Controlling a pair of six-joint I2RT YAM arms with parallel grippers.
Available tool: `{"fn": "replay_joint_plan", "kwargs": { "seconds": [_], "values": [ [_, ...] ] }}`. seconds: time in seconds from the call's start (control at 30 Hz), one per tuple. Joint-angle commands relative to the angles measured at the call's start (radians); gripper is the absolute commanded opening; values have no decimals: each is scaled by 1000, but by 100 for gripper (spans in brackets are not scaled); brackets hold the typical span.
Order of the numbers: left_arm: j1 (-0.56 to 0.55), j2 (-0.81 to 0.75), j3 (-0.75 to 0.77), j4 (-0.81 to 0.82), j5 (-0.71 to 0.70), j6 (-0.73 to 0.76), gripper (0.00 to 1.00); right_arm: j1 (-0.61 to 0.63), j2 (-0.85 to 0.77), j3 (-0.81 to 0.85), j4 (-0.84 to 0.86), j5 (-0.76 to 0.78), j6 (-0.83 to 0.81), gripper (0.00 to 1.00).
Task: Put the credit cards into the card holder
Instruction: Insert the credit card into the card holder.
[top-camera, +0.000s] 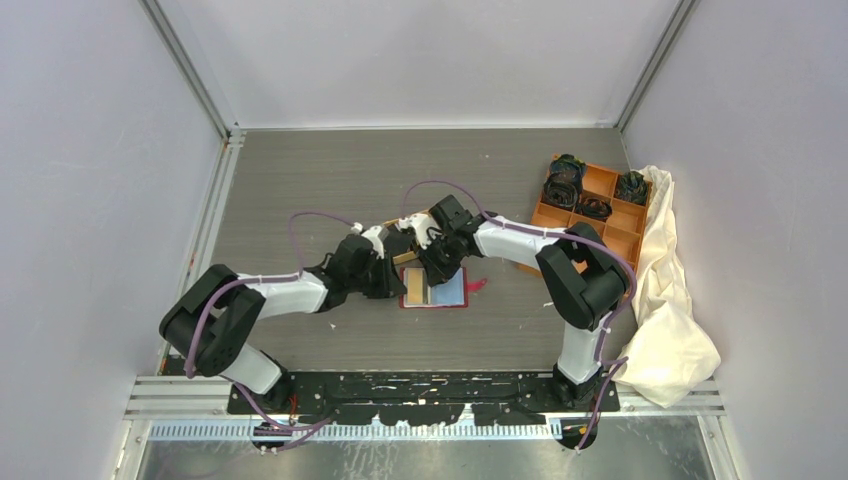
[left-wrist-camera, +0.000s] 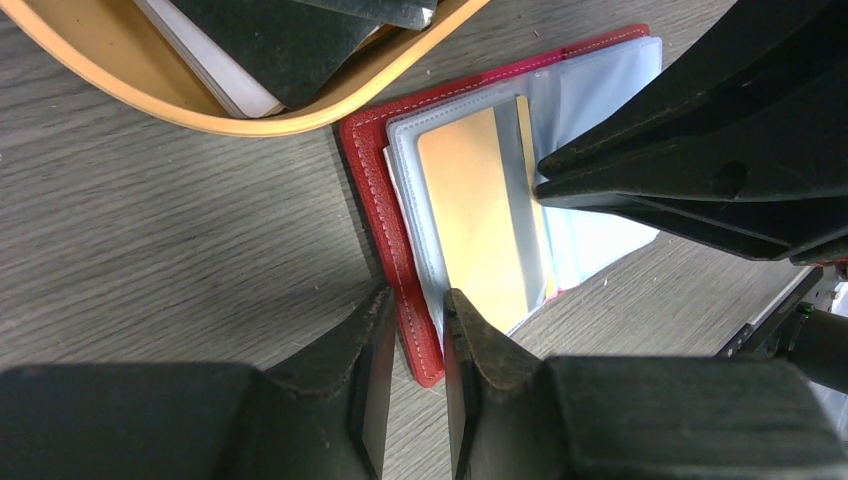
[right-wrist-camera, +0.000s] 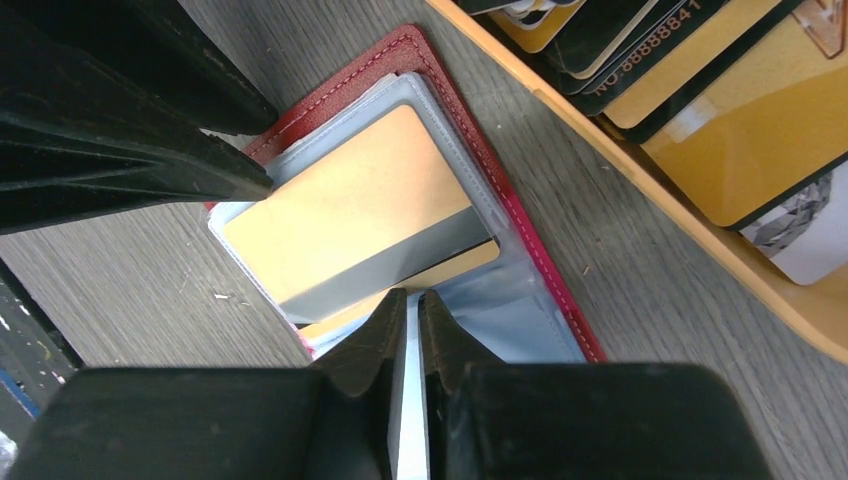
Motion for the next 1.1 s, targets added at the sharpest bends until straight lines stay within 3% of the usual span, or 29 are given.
{"fn": "replay_joint_plan", "kwargs": {
  "seconds": [0.0,0.27,0.67,1.07],
  "values": [
    [-33,18,-27,2,17,-18,25,-3,5,19,56,-87,43,16],
    [-58,-28,-63,24,13,-51,26,-80,11,23,64,-232,129,17],
    [-56,-180,-95,-34,-80,-45,37,-129,9,54,-31,-273,153,35],
    [-49,-7,-13,24,-5,-62,39,-123,85,73,-33,-255,208,35]
  ]
}}
